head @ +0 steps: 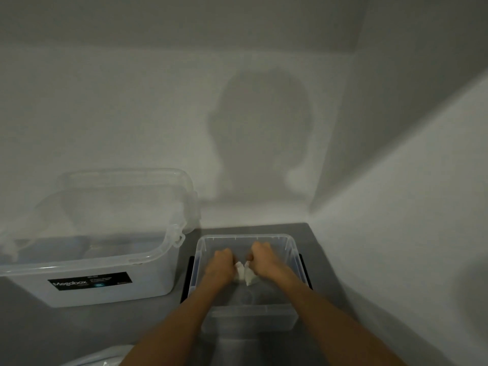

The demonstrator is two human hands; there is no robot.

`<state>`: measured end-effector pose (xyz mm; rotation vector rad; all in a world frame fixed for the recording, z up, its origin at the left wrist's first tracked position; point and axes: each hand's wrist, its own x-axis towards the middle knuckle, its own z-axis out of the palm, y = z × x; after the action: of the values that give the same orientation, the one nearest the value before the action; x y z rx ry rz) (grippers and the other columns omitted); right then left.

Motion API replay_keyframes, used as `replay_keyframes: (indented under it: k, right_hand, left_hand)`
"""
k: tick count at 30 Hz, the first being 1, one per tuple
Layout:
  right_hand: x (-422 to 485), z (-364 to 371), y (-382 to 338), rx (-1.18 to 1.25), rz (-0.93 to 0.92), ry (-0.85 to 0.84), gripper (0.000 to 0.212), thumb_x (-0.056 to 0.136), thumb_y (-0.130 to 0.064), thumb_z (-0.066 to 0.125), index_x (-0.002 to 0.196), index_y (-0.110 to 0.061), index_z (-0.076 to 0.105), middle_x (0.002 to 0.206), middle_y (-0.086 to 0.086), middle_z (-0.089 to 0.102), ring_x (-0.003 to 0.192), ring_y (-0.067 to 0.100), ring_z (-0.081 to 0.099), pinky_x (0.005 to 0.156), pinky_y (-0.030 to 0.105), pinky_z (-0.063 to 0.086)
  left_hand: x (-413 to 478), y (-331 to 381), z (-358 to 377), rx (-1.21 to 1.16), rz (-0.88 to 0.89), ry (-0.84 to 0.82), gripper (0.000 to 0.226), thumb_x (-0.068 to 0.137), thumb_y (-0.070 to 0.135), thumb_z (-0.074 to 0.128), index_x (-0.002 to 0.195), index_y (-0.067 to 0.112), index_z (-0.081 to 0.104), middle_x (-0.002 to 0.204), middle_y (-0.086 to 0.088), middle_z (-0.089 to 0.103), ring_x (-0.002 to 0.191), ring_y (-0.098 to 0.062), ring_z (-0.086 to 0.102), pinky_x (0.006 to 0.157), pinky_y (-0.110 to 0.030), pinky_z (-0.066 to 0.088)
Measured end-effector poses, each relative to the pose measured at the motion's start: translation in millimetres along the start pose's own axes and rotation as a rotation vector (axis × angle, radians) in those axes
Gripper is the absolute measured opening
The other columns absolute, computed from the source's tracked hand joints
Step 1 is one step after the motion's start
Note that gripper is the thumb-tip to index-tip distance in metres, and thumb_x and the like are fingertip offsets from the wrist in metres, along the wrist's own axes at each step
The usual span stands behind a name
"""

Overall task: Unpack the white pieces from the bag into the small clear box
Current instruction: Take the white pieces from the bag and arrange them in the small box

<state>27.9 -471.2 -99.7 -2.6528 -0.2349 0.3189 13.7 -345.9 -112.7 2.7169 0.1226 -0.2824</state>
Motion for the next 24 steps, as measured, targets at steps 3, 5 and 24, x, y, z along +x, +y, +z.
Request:
replay_keyframes:
  k: [3, 5, 24]
  right_hand:
    - [0.4, 1.0, -3.4, 0.037, -0.032, -0.011, 0.013, 0.086, -0.001, 0.059, 0.089, -0.002, 0.071, 0.085, 0.015, 0.069, 0.082, 0.028, 0.068, 0.072, 0.033, 0.055]
    - [-0.4, 0.7, -6.5, 0.059, -0.045, -0.010, 0.010, 0.085, -0.003, 0.063, 0.090, -0.004, 0.071, 0.080, 0.013, 0.068, 0.078, 0.026, 0.068, 0.075, 0.034, 0.057]
    - [1.5, 10.5, -28.1, 0.142, -0.012, -0.030, 0.016, 0.084, 0.006, 0.057, 0.070, 0.004, 0.064, 0.086, 0.024, 0.070, 0.080, 0.030, 0.070, 0.066, 0.036, 0.058]
  left_hand:
    - [-2.8, 0.0, -11.0, 0.127, 0.051, 0.000, 0.020, 0.093, 0.012, 0.051, 0.107, 0.011, 0.065, 0.110, -0.009, 0.066, 0.100, -0.025, 0.064, 0.084, -0.034, 0.053]
    - [-5.8, 1.7, -19.9, 0.204, 0.108, -0.043, 0.023, 0.092, 0.016, 0.050, 0.113, 0.013, 0.061, 0.116, -0.010, 0.062, 0.105, -0.026, 0.062, 0.084, -0.034, 0.051]
    - [-8.9, 1.2, -52.6, 1.024, 0.444, 0.025, 0.020, 0.095, 0.010, 0.050, 0.110, 0.016, 0.063, 0.112, -0.002, 0.066, 0.104, -0.024, 0.064, 0.092, -0.039, 0.049]
